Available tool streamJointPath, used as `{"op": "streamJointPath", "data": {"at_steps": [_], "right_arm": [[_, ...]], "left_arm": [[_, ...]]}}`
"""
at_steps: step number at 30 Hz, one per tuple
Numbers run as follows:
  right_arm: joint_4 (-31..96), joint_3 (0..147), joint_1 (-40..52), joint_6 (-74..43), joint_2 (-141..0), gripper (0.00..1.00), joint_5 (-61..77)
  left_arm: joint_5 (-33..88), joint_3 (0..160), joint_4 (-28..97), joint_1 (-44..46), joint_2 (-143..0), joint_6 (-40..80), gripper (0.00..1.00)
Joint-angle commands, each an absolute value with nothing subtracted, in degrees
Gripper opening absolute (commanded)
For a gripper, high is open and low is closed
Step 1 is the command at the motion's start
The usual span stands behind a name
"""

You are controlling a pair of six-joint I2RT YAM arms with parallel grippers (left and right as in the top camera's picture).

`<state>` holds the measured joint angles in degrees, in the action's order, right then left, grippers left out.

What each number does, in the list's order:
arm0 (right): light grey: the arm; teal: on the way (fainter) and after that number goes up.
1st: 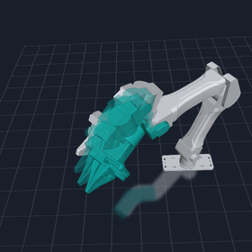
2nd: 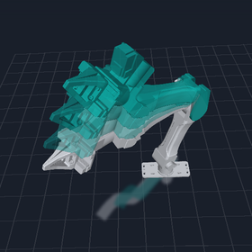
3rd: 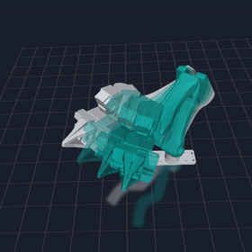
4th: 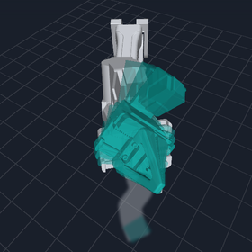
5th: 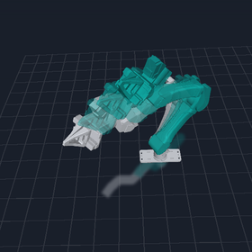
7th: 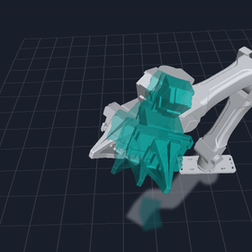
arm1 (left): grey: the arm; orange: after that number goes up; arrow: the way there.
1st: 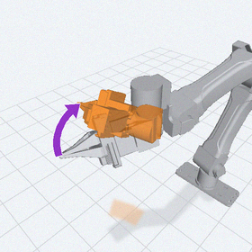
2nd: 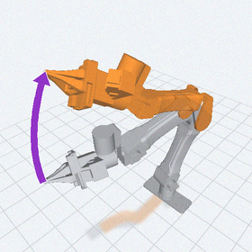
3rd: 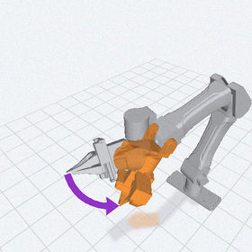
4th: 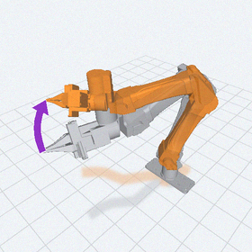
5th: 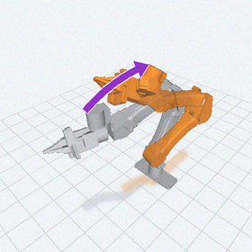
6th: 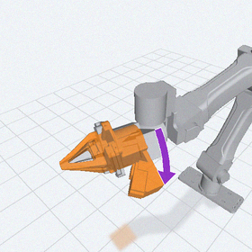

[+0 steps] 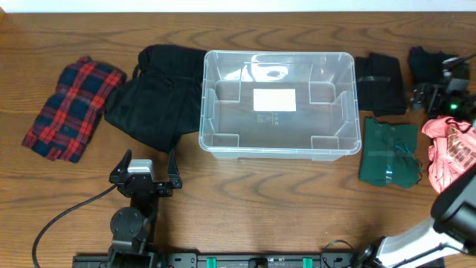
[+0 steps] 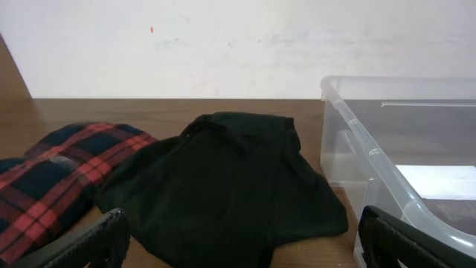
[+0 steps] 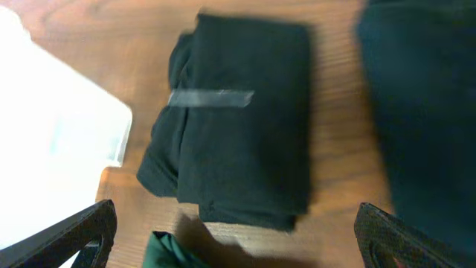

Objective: Pack container
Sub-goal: 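Lower the right gripper and grasp the taped black bundle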

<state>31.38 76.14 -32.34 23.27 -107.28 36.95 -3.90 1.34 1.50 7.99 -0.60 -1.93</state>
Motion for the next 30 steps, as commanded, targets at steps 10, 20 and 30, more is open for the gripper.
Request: {"op": "streamJointPath", "data": {"at_steps": [10, 20, 30], "right_arm": [[25.9, 77.1, -24.6, 31.4, -111.4, 0.99, 30.0], [25.4, 77.1, -24.8, 31.4, -111.6, 0.99, 29.3], [17.9, 77.1, -25.6, 23.1, -113.6, 0.99, 22.7]], "left_arm": [[-5.6, 0.2, 3.6, 8.1, -0.3, -2.7, 0.98], [-5.6, 0.2, 3.6, 8.1, -0.3, -2.7, 0.98], [-5.6, 0.2, 3.6, 8.1, -0.3, -2.7, 0.98]]}}
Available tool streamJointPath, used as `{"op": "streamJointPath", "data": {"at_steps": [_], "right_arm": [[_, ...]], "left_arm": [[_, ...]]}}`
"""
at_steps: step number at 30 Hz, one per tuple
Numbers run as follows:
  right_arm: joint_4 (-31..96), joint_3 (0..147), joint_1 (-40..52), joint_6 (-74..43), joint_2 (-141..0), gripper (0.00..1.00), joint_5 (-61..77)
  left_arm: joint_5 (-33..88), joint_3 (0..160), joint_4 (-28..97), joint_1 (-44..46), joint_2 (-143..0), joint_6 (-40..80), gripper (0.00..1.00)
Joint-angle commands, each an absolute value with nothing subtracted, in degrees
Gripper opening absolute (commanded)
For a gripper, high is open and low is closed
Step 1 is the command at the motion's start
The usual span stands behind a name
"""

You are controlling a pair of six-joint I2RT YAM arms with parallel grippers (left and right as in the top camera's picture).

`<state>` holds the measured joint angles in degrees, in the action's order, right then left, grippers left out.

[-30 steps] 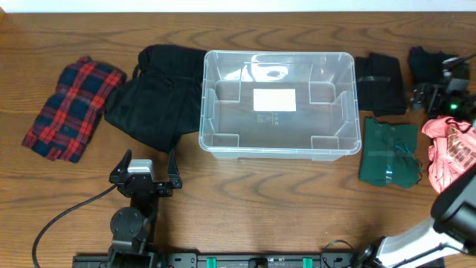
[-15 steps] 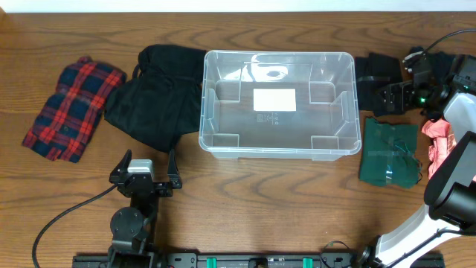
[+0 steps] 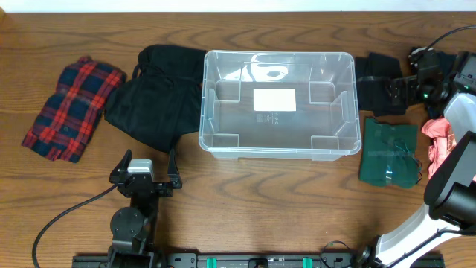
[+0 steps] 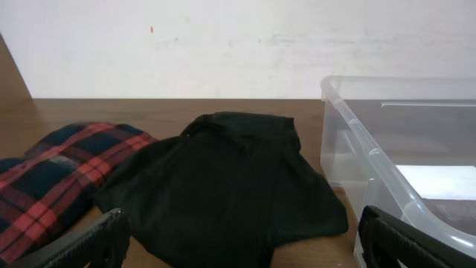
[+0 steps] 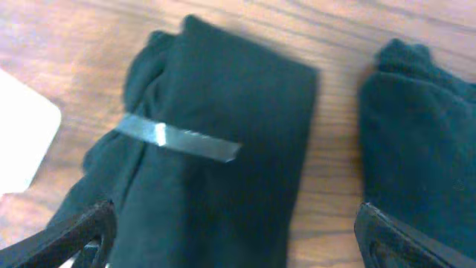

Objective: Pack container
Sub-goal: 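Lower the right gripper and grasp the taped black bundle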

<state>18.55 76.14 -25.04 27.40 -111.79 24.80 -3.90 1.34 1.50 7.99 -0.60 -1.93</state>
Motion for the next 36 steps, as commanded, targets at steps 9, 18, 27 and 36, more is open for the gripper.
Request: {"op": "streamJointPath", "data": {"at_steps": [9, 18, 27, 36], "right_arm": [[13.5, 77.1, -25.5, 19.7, -122.2, 0.99, 26.9], [13.3, 77.1, -25.6, 17.5, -125.4, 0.63, 27.5], [15.3, 77.1, -27.6, 16.6, -120.8, 0.26, 27.8], [14.2, 77.1, -30.0, 9.4, -109.4, 0.01, 36.1]], "left_arm": [[-5.6, 0.2, 3.6, 8.1, -0.3, -2.7, 0.98], [-5.6, 0.2, 3.6, 8.1, -0.3, -2.7, 0.98], [-5.6, 0.2, 3.6, 8.1, -0.3, -2.7, 0.98], [-5.6, 0.2, 3.6, 8.1, -0.3, -2.7, 0.98]]}}
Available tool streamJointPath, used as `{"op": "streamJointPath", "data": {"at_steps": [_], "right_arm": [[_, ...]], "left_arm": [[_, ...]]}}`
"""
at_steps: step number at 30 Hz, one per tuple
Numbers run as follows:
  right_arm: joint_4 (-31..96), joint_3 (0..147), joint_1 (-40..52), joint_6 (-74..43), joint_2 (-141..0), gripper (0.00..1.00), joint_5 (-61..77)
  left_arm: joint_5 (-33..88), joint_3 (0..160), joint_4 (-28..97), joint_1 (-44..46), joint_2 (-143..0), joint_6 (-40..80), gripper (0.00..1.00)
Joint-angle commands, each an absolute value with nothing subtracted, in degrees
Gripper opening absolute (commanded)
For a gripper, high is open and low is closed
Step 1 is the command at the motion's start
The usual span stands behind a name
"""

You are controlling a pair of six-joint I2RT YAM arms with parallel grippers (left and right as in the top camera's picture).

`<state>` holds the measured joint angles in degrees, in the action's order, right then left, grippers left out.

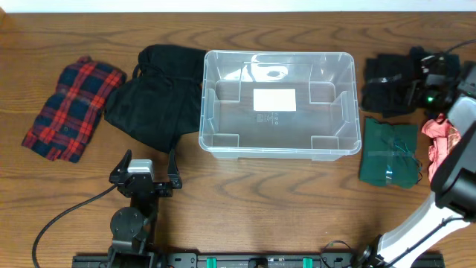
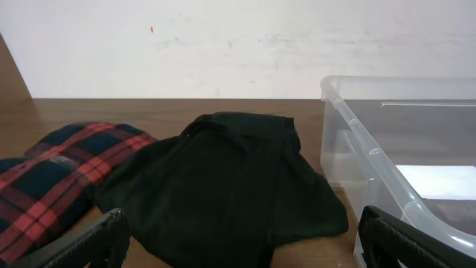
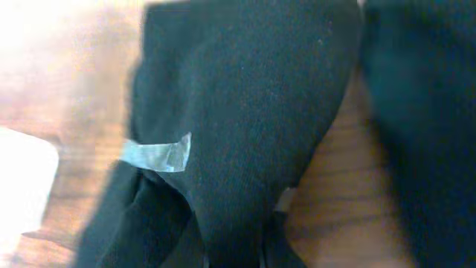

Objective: Pack container
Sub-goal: 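Lower the right gripper and grasp the taped black bundle, then carry the black bundle into the bin with the right gripper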

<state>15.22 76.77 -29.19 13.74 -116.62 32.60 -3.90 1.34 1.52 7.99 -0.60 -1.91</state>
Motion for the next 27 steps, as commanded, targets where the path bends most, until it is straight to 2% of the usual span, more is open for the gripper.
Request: {"op": "streamJointPath", "data": {"at_steps": [1, 6, 14, 20, 27], "right_arm": [[14.1, 77.1, -29.9, 9.0, -107.8, 0.01, 36.1], [14.3, 77.1, -28.9, 5.8, -98.1, 0.01, 36.5], [16.7, 77.1, -21.8, -7.3, -81.9, 0.01, 39.1], [20.6, 77.1, -9.9, -14.1, -75.5, 0.01, 37.6], [27.9, 77.1, 7.1, -18.6, -79.2, 0.01, 20.8]], "left_arm": [[-5.6, 0.2, 3.6, 8.1, -0.3, -2.7, 0.98], [-5.6, 0.2, 3.6, 8.1, -0.3, -2.7, 0.98], [-5.6, 0.2, 3.6, 8.1, -0.3, -2.7, 0.98], [-5.6, 0.2, 3.6, 8.1, -0.3, -2.7, 0.98], [-5.6, 0.2, 3.6, 8.1, -0.3, -2.7, 0.98]]}}
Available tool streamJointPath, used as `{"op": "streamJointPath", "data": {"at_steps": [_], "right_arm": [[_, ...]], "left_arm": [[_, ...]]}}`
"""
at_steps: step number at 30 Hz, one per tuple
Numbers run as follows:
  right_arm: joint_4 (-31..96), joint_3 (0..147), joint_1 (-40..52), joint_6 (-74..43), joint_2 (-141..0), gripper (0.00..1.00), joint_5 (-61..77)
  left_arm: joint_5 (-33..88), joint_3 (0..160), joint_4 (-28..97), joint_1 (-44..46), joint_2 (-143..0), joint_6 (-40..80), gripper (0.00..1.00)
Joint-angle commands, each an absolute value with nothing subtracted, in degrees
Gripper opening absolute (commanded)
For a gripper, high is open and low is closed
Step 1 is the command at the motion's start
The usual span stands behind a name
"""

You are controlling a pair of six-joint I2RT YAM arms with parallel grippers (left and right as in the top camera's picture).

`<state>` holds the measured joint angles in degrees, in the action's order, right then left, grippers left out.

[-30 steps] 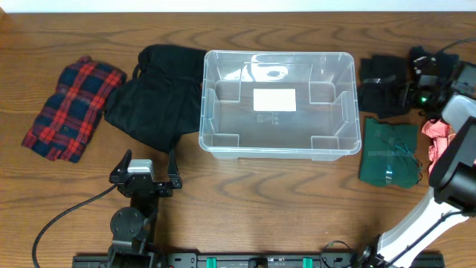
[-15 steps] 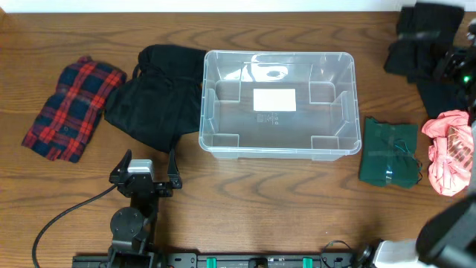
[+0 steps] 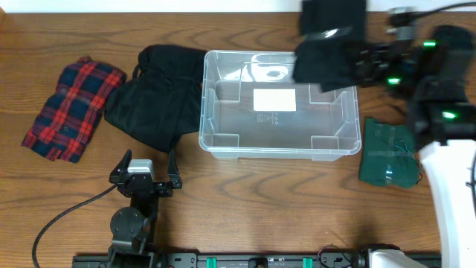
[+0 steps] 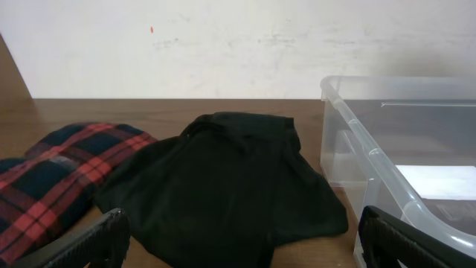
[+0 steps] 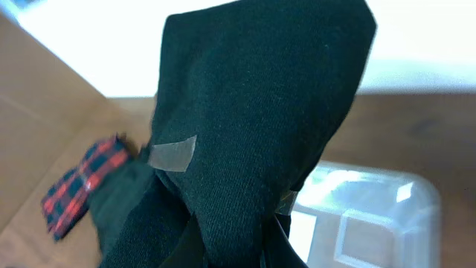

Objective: Pack container
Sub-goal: 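Carry the black bundle into the bin with the right gripper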

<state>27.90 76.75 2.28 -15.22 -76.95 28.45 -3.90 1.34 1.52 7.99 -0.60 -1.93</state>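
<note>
The clear plastic container (image 3: 223,141) stands mid-table, with only a white label on its floor. My right gripper (image 3: 355,61) is shut on a taped black folded garment (image 3: 327,41), held up over the container's right back corner; in the right wrist view this garment (image 5: 253,112) fills the frame above the bin (image 5: 372,216). A loose black garment (image 3: 152,93) and a red plaid cloth (image 3: 71,108) lie left of the container. My left gripper (image 4: 238,253) rests open near the table's front edge, facing the black garment (image 4: 223,186).
A dark green taped bundle (image 3: 388,152) lies right of the container. Something pink (image 3: 430,177) peeks out beside the right arm. A black cable (image 3: 59,216) runs across the front left of the table. A white wall (image 4: 223,45) stands behind the table.
My right gripper has moved from the table right of the container to above its right back corner, carrying the taped black garment lifted off the wood.
My right gripper stood open above the taped black garment at the table's back right, then lower over it. Then it was closed on the garment on the table. Now the garment hangs over the container. The left arm stayed still throughout.
</note>
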Motion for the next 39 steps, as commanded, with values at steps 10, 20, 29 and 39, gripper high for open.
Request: {"op": "streamJointPath", "data": {"at_steps": [10, 20, 29, 39], "right_arm": [[26.9, 77.1, 20.6, -27.5, -91.7, 0.01, 16.3], [23.4, 77.1, 25.8, -29.4, -100.7, 0.01, 16.2], [20.2, 77.1, 26.9, -30.2, -107.5, 0.01, 14.2], [17.1, 77.1, 28.0, -28.6, -111.0, 0.01, 13.8]], "left_arm": [[-5.6, 0.2, 3.6, 8.1, -0.3, -2.7, 0.98], [-5.6, 0.2, 3.6, 8.1, -0.3, -2.7, 0.98], [-5.6, 0.2, 3.6, 8.1, -0.3, -2.7, 0.98], [-5.6, 0.2, 3.6, 8.1, -0.3, -2.7, 0.98]]}}
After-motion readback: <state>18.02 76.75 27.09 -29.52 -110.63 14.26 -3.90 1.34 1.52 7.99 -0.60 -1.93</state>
